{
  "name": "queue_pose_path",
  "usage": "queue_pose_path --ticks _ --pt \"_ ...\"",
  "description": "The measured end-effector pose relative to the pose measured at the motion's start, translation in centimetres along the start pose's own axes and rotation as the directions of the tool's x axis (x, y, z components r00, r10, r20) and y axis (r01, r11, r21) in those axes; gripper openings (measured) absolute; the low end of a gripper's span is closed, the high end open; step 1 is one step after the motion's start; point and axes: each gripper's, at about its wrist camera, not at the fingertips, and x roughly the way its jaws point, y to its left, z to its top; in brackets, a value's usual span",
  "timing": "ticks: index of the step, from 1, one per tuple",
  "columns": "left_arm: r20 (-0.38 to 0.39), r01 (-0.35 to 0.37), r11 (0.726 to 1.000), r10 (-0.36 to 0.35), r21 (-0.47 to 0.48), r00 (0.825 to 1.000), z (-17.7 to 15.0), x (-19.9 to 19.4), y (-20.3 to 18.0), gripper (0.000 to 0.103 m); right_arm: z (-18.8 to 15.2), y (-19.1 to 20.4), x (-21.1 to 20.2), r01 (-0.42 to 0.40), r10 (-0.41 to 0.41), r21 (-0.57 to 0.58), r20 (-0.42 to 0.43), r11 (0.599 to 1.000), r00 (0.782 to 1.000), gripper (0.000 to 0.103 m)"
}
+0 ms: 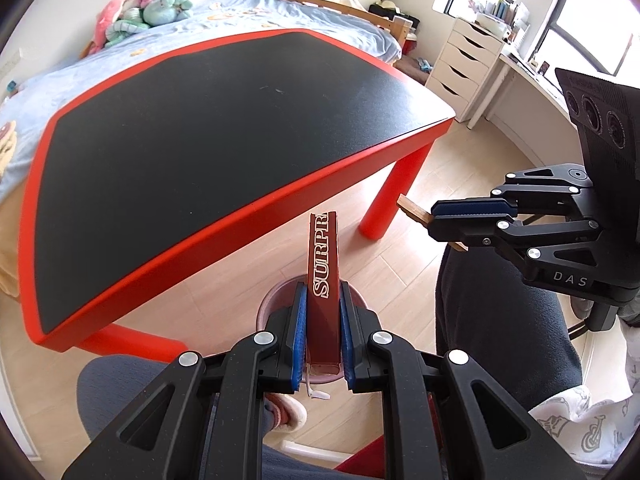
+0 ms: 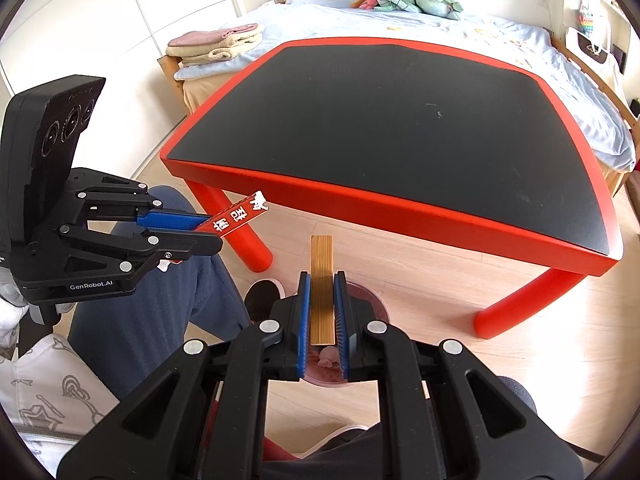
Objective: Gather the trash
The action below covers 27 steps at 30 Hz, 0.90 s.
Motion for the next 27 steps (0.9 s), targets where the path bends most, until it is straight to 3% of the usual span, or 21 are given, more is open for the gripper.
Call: queue_pose_path --ticks 13,14,15,16,17,18,21,27 --pt "-0.016 0.027 1.0 -0.027 0.009 1.0 -0.2 0.4 0.6 0.015 -0.2 -0.5 -0.1 -0.032 0.032 0.02 0.001 0.999 1.0 0.012" --pt "-0.013 0.03 1.0 -0.03 0.007 0.999 -0.1 0.4 0.7 0.018 -0.2 -0.6 0.0 -0.035 0.035 0.023 0.001 0.999 0.999 0.013" --pt "-0.014 0.035 0.999 -0.035 0.0 0.999 -0.1 0.5 0.8 0.028 -0.3 -0.8 0.1 -0.034 0.034 0.03 -0.002 0.999 0.999 0.025" --pt "-0.012 0.031 1.0 -0.031 -0.007 0.999 -0.1 0.5 1.0 0.038 -0.3 -0.8 0.2 -0.028 0.028 0.036 -0.002 0.999 1.0 0.055" --pt "-0.004 0.024 1.0 -0.024 -0.015 1.0 -0.1 0.5 1.2 0.063 -0.4 -0.9 0.2 -0.023 0.023 0.047 0.005 0.999 1.0 0.068" --pt "0.007 0.019 0.999 -0.019 -0.025 1.0 -0.2 0.4 1.5 0.079 -0.4 -1.1 0.2 -0.021 0.021 0.055 0.01 0.998 1.0 0.076" --pt "0.018 -0.007 0.999 0.008 -0.036 1.0 -0.2 0.3 1.8 0.09 -0.6 -1.3 0.4 -0.002 0.002 0.066 0.012 0.998 1.0 0.092" --pt "0.015 -0.013 0.998 0.014 -0.065 1.0 -0.3 0.1 2.3 0.095 -0.8 -1.3 0.5 0.024 -0.025 0.068 0.02 0.997 0.999 0.1"
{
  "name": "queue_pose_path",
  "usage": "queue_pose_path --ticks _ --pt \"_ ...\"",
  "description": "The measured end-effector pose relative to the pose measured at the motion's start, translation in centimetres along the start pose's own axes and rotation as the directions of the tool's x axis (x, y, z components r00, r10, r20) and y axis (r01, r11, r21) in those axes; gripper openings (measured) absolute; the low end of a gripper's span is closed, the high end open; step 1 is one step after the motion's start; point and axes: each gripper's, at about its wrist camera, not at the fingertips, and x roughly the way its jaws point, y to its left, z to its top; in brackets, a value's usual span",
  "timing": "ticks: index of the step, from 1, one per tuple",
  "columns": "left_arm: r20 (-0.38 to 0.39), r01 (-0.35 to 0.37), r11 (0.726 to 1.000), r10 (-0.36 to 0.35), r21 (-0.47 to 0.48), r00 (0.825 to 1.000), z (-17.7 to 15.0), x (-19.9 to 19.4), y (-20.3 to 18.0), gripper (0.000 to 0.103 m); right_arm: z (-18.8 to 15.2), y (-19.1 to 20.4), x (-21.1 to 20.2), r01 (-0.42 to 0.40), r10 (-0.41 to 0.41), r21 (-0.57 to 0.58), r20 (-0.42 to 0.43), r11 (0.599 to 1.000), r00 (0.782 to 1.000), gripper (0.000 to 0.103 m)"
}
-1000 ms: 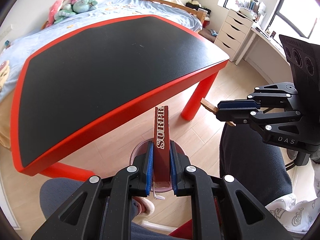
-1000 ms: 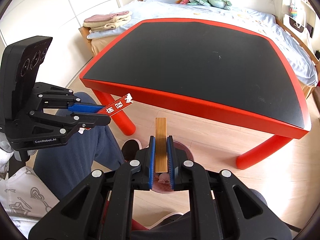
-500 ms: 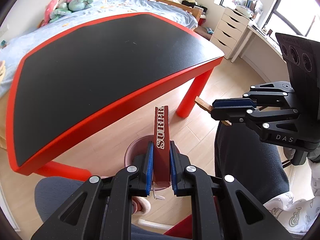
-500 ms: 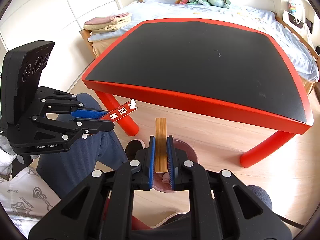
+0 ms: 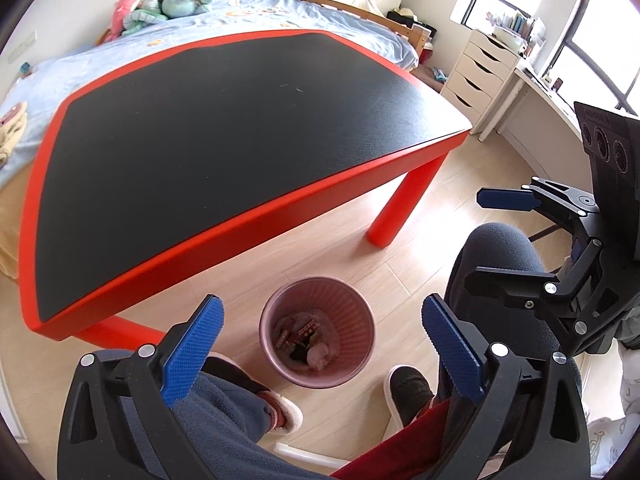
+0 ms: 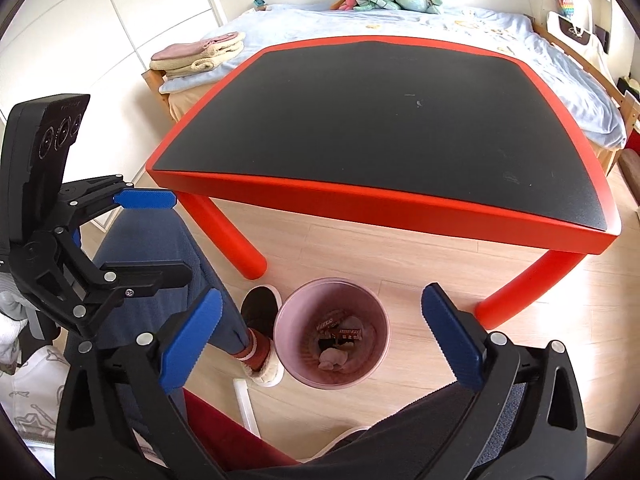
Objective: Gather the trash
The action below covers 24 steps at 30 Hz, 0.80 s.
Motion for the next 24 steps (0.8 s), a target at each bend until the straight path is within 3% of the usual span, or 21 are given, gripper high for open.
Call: queue_pose_path --ticks 14,24 --pt "0.005 -0.018 0.999 0.018 -0.035 1.0 0.6 -0.2 1.0 0.095 0.7 -0.2 0.0 0.008 -0.008 0.026 -0.011 1.0 1.0 0.1" --pt "0.085 -0.065 0.995 0.071 -0.072 0.994 3.0 -1.8 2.9 0.095 4.2 -0.9 -1.1 0.038 -0.039 0.025 0.046 0.999 0.998 0.1"
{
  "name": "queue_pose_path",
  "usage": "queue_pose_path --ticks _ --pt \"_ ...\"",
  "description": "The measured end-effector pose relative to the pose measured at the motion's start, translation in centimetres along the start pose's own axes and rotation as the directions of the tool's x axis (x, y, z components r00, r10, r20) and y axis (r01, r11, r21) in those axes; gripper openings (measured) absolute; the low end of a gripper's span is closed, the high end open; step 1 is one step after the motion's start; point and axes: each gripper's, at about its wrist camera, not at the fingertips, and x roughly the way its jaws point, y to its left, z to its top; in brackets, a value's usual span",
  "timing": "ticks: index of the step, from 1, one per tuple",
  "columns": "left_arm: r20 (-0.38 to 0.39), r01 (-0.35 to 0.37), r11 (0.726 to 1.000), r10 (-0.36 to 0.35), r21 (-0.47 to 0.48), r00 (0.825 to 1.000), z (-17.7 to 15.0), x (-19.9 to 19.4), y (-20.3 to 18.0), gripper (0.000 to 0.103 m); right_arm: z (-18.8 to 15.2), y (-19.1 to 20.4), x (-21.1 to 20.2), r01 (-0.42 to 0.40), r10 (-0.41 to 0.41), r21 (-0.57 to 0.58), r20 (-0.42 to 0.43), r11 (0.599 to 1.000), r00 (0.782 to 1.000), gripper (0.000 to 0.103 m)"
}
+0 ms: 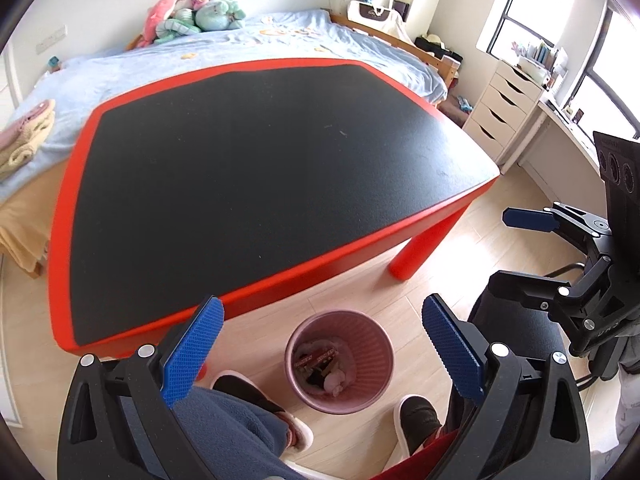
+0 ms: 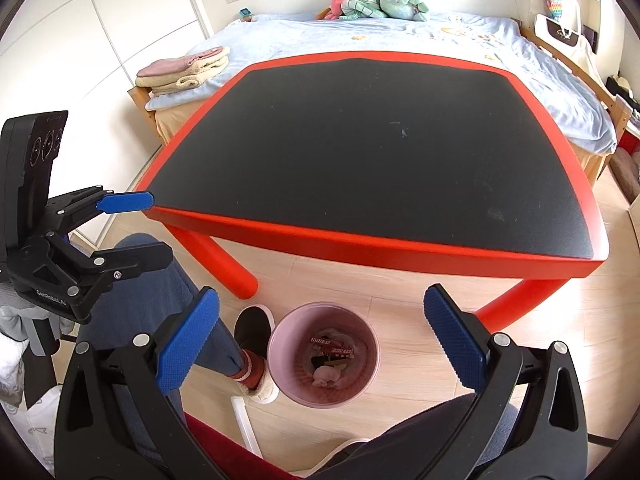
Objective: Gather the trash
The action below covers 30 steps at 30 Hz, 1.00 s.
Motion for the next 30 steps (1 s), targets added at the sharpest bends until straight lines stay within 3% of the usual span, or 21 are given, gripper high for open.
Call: queue_pose_path --ticks 12,30 --pt "0.103 -0.09 0.996 0.092 -0.026 0.99 5.3 -1.6 1.9 0.097 8.1 -0.8 -1.5 0.035 -0.031 -0.028 0.121 0.999 0.992 0.1" --pt "0.146 -0.114 0.99 0.126 -0.083 0.981 7.3 -2.0 2.8 0.097 10.1 -1.3 -0.4 0.041 -0.039 -0.018 0.122 0.999 0.992 0.1"
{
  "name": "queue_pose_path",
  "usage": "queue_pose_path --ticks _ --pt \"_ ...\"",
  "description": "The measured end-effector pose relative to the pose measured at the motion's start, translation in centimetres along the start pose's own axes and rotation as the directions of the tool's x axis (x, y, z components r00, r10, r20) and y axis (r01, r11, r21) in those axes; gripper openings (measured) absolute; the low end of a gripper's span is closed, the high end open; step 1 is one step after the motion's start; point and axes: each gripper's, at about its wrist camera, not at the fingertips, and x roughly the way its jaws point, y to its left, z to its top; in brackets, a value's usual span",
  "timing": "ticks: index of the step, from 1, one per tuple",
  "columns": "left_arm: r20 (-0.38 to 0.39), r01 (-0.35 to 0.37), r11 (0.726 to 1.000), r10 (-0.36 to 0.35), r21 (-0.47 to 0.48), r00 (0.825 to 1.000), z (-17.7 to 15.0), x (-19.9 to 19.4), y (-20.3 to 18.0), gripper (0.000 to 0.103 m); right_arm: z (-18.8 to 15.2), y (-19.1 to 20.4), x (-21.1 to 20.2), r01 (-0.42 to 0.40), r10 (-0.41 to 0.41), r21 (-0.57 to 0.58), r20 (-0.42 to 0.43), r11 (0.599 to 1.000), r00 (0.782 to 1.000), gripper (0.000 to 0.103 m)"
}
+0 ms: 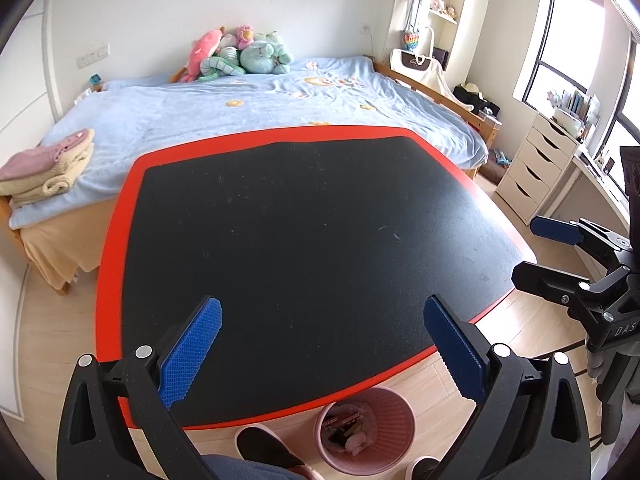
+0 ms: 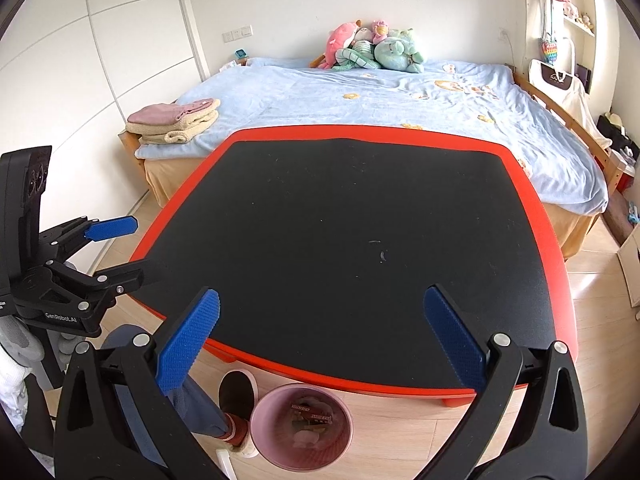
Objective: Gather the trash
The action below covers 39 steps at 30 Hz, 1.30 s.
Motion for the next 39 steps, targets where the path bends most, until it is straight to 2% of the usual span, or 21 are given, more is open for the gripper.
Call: queue_pose_path --ticks 39 --pt "0.009 0.01 1.0 -0.011 0.023 1.0 0.4 -0.36 -1.02 0.097 0.22 0.39 0.59 0.001 -0.001 -0.006 -0.009 1.0 1.0 0.1"
